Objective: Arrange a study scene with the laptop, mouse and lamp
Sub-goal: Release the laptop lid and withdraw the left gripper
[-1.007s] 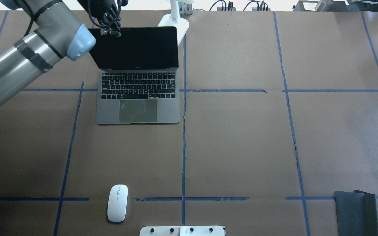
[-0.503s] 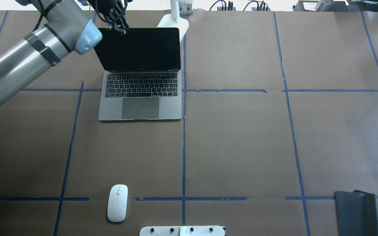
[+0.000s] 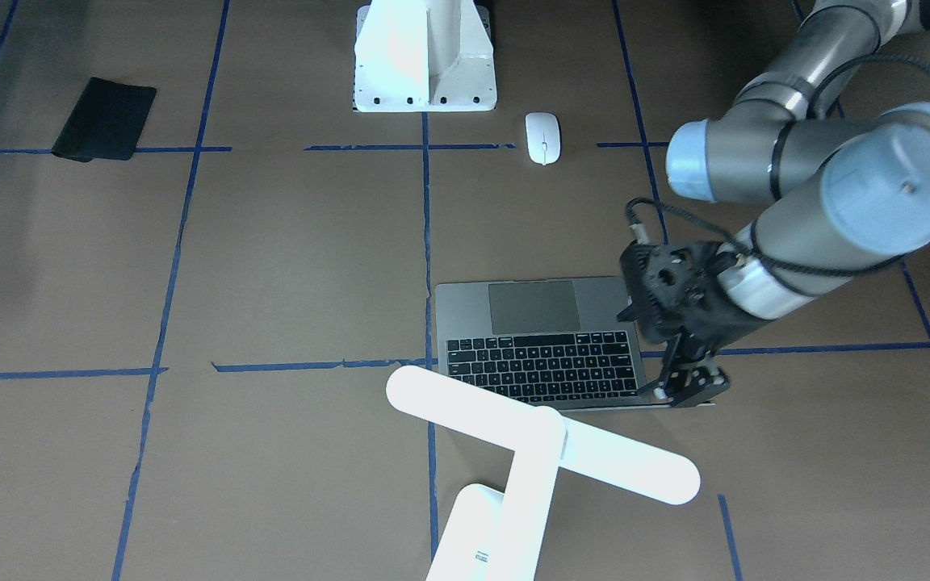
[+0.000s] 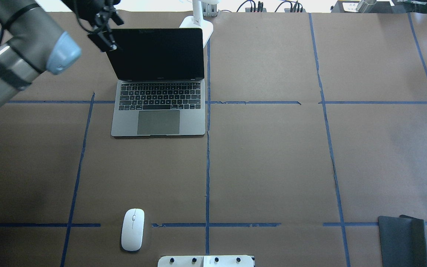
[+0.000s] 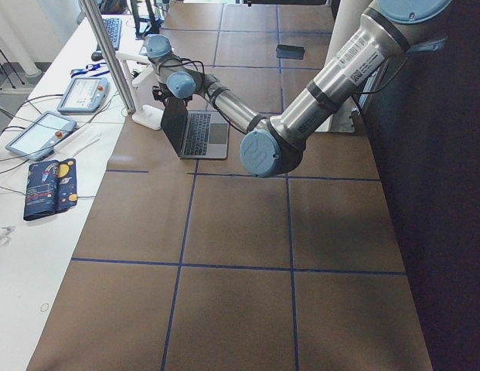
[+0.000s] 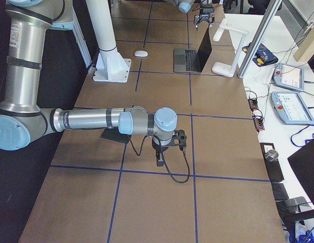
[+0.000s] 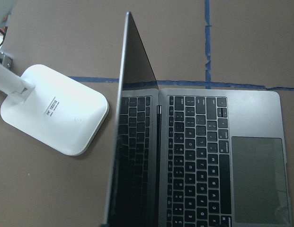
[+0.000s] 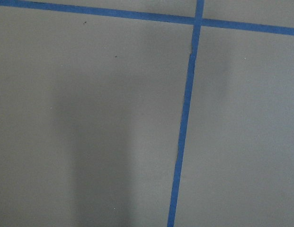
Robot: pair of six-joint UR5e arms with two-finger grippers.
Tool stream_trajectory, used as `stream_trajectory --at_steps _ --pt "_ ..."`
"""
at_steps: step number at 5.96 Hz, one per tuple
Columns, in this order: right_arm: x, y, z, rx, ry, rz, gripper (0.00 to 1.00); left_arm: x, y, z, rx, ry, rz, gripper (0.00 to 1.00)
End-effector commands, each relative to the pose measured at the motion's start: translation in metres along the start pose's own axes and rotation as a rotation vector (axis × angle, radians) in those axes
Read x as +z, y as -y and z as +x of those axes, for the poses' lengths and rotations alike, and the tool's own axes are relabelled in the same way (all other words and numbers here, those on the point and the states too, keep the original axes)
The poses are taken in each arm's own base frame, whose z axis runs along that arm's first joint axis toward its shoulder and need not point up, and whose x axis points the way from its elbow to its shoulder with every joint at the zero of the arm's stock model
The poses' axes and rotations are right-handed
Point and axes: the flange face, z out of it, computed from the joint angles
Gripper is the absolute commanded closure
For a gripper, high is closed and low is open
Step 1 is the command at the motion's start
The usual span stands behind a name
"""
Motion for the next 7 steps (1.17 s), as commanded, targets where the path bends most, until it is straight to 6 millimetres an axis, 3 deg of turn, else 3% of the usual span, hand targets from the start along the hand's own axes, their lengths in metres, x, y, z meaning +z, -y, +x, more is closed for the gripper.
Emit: stream_trajectory --at_steps 1,2,3,4,6,7 --pt "-0.009 0.012 -0.009 -0.02 -0.001 0.022 0.0 -0.052 -0.046 0.05 -0.244 0.005 -0.055 0.0" --pt "-0.011 0.015 -0.011 -0.024 -0.001 0.027 0.0 -0.062 -0.063 0.068 -0.45 -0.002 -0.112 0.0" --pt "-0.016 0.02 -0.015 -0.032 -0.002 0.037 0.0 -0.07 -0.13 0.063 -0.69 0.034 -0.175 0.0" --pt "-0.023 0.023 -0.023 -0.029 0.001 0.052 0.0 -0.068 -0.21 0.059 -0.866 0.057 -0.246 0.0" --pt "-0.046 0.021 -0.052 0.077 0.058 0.092 0.0 -0.104 -0.379 0.075 -1.133 0.119 -0.323 0.0" --pt "-0.047 0.019 -0.062 0.098 0.08 0.089 0.0 -0.133 -0.462 0.077 -1.218 0.14 -0.326 0.0"
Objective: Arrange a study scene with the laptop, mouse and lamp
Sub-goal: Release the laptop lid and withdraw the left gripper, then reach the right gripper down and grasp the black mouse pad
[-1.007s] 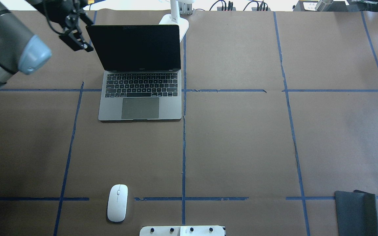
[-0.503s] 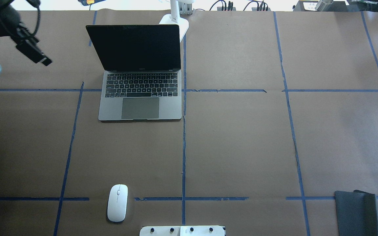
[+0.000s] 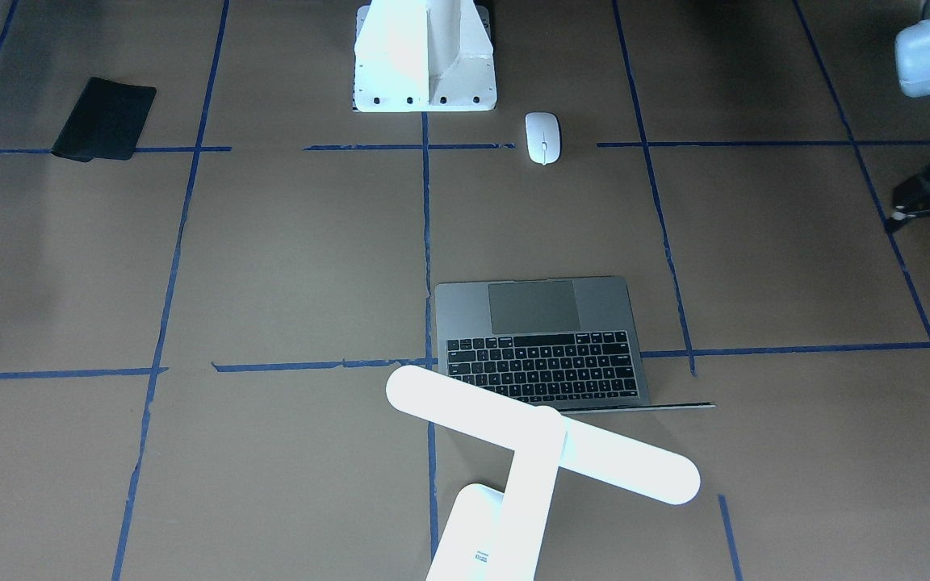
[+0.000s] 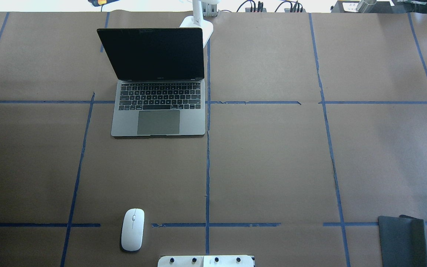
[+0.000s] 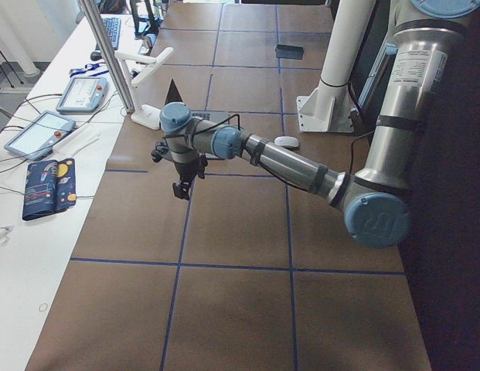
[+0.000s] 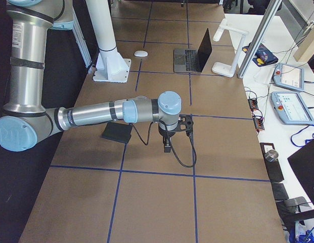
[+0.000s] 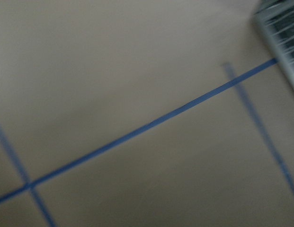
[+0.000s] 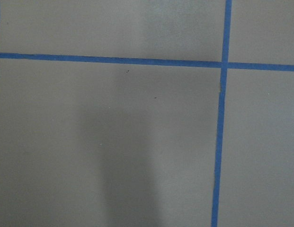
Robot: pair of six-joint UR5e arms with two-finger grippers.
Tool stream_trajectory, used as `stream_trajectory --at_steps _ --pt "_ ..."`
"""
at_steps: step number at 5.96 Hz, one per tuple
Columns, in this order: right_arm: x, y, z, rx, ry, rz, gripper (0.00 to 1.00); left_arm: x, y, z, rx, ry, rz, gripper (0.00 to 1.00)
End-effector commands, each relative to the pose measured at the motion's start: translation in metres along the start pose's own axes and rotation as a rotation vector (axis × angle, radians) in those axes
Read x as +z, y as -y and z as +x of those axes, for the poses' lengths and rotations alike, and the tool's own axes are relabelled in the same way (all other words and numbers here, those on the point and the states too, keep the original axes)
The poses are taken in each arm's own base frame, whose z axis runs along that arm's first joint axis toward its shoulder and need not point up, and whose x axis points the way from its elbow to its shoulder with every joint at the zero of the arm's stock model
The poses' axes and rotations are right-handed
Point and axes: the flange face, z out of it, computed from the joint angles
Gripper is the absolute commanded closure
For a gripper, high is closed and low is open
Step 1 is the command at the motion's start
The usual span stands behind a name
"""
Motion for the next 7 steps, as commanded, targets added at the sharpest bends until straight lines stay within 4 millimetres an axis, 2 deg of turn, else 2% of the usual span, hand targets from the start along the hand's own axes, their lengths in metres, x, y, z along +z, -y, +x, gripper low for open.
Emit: stream_trajectory --at_steps 1,2,3,5,6,7 --pt "-0.004 -0.009 -0.043 0.084 0.03 -0.008 0.0 0.001 -0.071 -0.112 -0.101 0.001 -0.005 0.0" --pt "0.002 -0.039 -0.071 0.135 0.036 -0.025 0.0 0.0 -0.073 -0.113 -0.115 -0.027 0.004 0.0" --pt "0.025 -0.07 -0.081 0.142 0.072 0.022 0.0 -0.005 -0.067 -0.106 -0.122 -0.056 0.023 0.0" --pt "0.083 -0.135 -0.113 0.197 0.077 0.04 0.0 -0.009 -0.064 -0.102 -0.15 -0.061 0.032 0.0" --pt "0.122 -0.169 -0.11 0.205 0.049 0.057 0.0 -0.009 -0.064 -0.102 -0.15 -0.061 0.032 0.0" --pt "0.172 -0.201 -0.092 0.204 0.051 0.072 0.0 -0.011 -0.062 -0.1 -0.147 -0.06 0.037 0.0"
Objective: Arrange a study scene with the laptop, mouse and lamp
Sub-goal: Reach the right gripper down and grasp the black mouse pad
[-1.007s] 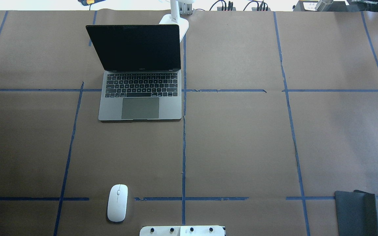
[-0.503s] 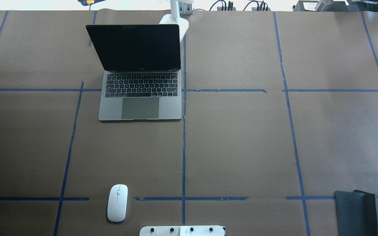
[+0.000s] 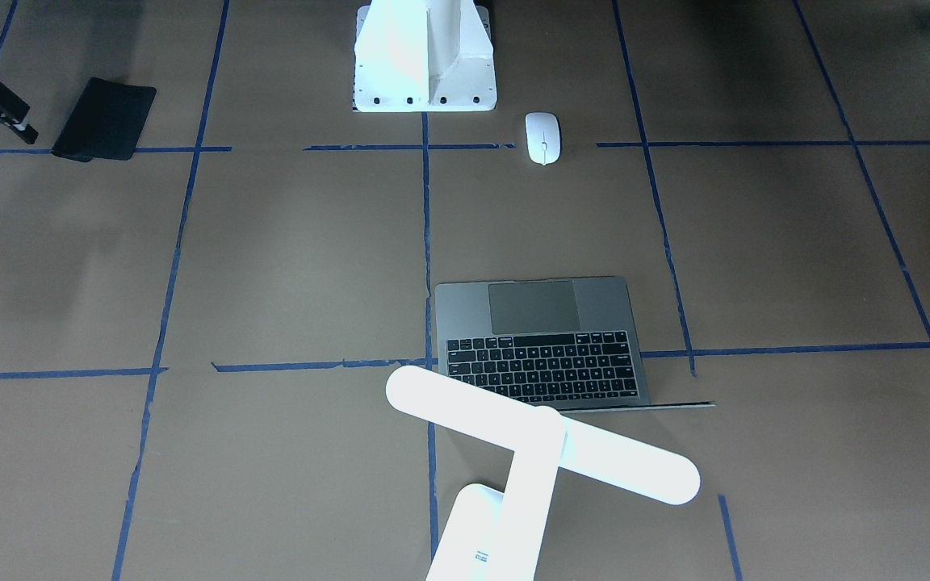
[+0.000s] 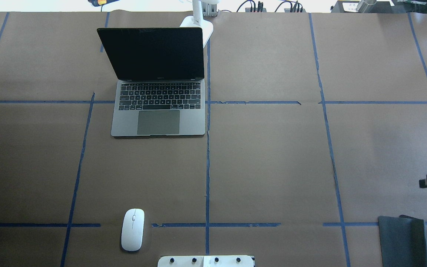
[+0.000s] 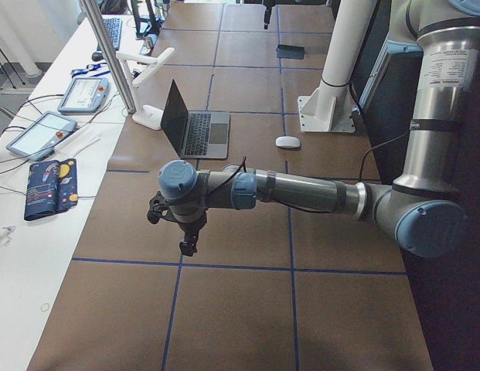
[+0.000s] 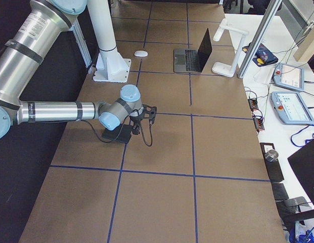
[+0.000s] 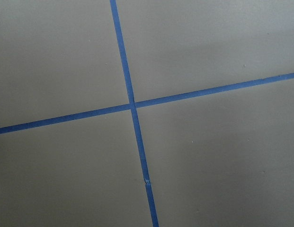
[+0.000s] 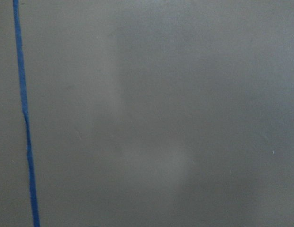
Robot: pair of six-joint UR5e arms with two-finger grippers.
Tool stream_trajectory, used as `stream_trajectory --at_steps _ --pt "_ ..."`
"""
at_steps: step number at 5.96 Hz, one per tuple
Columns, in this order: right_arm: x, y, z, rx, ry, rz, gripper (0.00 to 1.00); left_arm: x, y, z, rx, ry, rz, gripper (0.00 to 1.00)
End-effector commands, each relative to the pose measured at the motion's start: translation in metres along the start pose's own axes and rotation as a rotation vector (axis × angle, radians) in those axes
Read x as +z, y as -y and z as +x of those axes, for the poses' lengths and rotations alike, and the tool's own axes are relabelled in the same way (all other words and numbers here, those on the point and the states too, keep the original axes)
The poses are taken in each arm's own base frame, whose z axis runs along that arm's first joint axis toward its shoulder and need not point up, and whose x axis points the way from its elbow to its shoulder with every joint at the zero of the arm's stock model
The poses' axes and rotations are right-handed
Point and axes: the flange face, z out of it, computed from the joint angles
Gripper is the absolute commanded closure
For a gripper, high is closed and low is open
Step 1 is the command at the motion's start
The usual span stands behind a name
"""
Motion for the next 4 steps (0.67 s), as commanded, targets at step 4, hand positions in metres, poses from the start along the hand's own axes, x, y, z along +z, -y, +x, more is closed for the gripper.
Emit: stream_trajectory --at_steps 4 --pt "0.083 -0.084 0.037 -0.009 -0.08 -0.052 0.14 -0.008 -0.001 0.009 0.013 0.001 0.017 0.0"
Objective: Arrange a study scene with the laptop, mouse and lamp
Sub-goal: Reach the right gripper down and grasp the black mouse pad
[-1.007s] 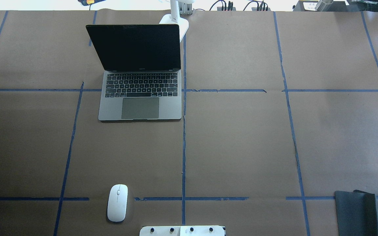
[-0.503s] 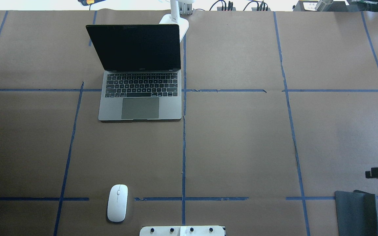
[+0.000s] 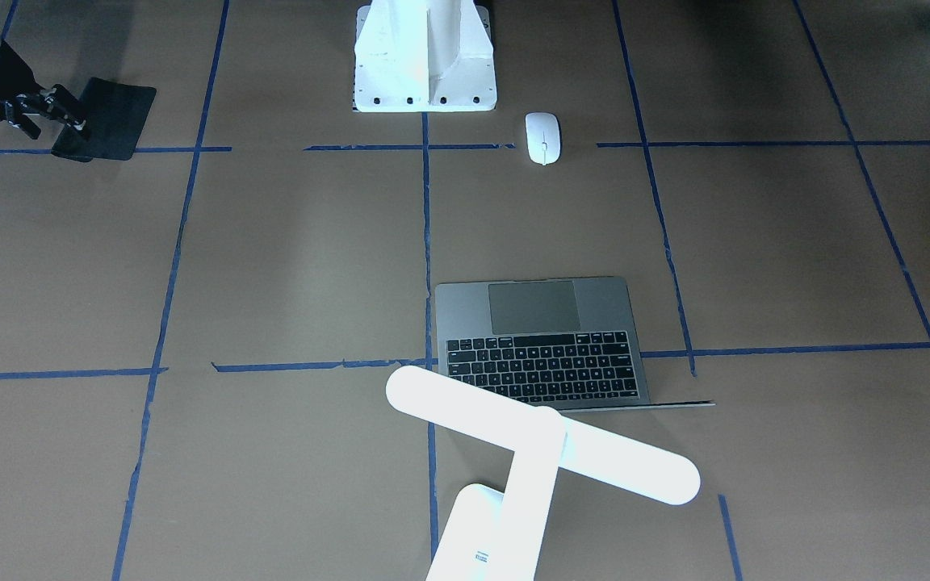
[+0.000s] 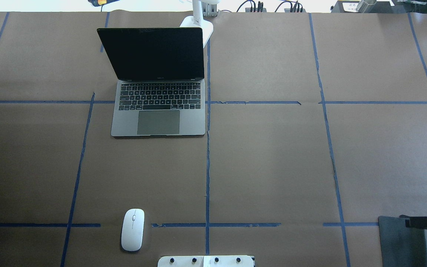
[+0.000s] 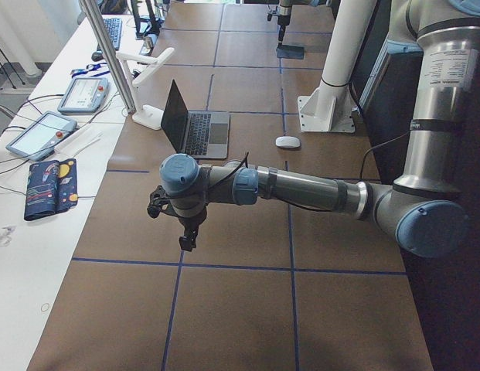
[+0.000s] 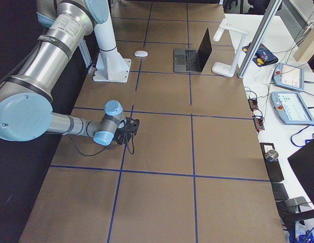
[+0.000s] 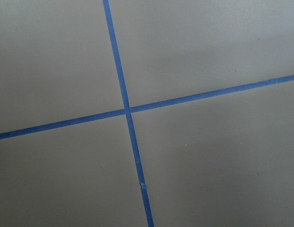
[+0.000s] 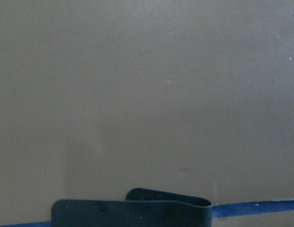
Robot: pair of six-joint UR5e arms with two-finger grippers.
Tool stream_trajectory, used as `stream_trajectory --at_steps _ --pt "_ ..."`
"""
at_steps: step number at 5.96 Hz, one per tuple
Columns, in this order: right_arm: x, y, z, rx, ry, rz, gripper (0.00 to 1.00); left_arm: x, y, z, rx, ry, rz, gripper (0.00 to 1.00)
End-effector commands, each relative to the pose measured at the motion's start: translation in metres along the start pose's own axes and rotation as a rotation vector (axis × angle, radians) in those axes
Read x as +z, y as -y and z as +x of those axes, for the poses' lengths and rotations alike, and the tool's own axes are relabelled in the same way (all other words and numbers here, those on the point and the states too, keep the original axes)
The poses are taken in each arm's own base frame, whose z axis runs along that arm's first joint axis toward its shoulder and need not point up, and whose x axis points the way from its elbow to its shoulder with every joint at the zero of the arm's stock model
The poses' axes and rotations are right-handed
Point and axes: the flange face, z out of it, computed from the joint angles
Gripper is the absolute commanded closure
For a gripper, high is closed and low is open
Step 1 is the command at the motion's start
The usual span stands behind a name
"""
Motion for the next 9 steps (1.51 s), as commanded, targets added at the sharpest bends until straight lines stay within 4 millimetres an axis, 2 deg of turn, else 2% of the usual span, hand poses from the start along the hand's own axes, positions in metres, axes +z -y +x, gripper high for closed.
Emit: stream_trajectory --at_steps 1,2,3,5,6,7,8,9 --pt "0.009 -0.006 0.009 -0.007 -0.027 -0.019 0.55 0.0 -0.001 0.0 0.0 -0.001 0.001 0.0" --pt "0.009 -0.006 0.008 -0.008 -0.024 -0.017 0.8 0.0 -0.001 0.001 -0.001 -0.013 0.002 0.0" --pt "0.009 -0.006 0.006 -0.008 -0.021 -0.016 1.0 0.0 -0.001 0.001 -0.001 -0.018 0.003 0.0" --pt "-0.003 -0.006 -0.012 0.015 0.023 -0.011 1.0 0.001 -0.002 0.001 -0.002 -0.019 0.002 0.0" --pt "-0.018 -0.002 -0.04 0.036 0.088 0.0 1.0 0.0 -0.001 0.001 -0.001 -0.019 0.003 0.0" --pt "-0.017 0.015 -0.071 0.054 0.166 0.03 1.0 0.0 -0.001 0.001 -0.001 -0.019 0.003 0.0" --pt "-0.019 0.042 -0.102 0.088 0.231 0.014 1.0 0.0 -0.001 0.001 -0.001 -0.019 0.003 0.0" --pt "-0.038 0.088 -0.138 0.143 0.292 -0.004 1.0 0.0 -0.001 0.001 -0.001 -0.019 0.003 0.0"
